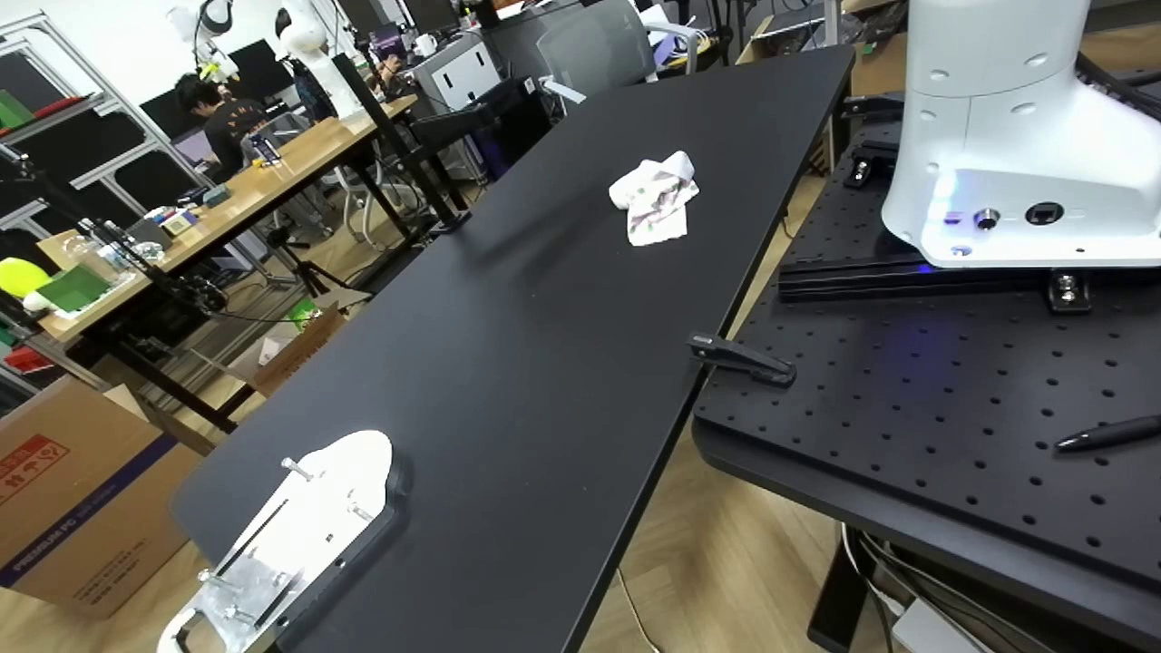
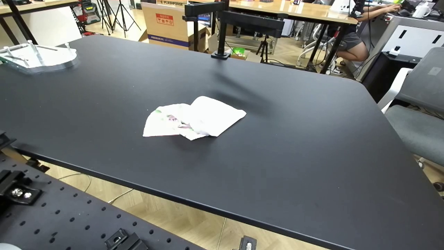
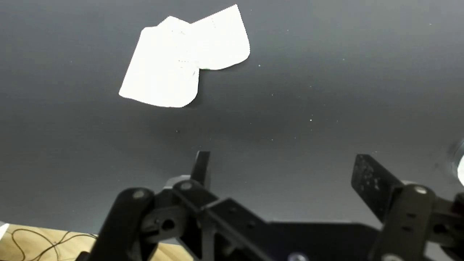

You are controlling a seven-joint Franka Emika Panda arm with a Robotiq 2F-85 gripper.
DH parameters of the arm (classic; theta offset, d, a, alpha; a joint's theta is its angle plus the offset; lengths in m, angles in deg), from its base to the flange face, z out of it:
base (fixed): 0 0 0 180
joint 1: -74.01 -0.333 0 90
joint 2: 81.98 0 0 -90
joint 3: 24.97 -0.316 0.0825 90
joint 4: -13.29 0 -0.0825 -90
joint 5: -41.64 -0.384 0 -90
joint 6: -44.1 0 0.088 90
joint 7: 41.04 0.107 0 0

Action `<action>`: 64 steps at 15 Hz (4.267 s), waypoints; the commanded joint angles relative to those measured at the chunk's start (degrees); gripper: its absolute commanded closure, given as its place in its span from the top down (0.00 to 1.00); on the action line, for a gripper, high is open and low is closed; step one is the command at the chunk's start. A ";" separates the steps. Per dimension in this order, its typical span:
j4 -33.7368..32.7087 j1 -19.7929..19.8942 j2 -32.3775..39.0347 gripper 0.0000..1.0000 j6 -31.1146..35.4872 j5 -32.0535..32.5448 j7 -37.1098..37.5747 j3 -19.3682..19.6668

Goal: Put the cloth on the black rod

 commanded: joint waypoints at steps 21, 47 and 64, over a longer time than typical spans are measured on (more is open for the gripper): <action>11.23 12.57 18.82 1.00 26.56 5.70 -3.51 9.69; 7.78 9.94 46.37 0.68 47.76 15.21 -4.01 16.37; 7.01 7.67 27.69 0.01 21.10 15.77 -1.96 17.55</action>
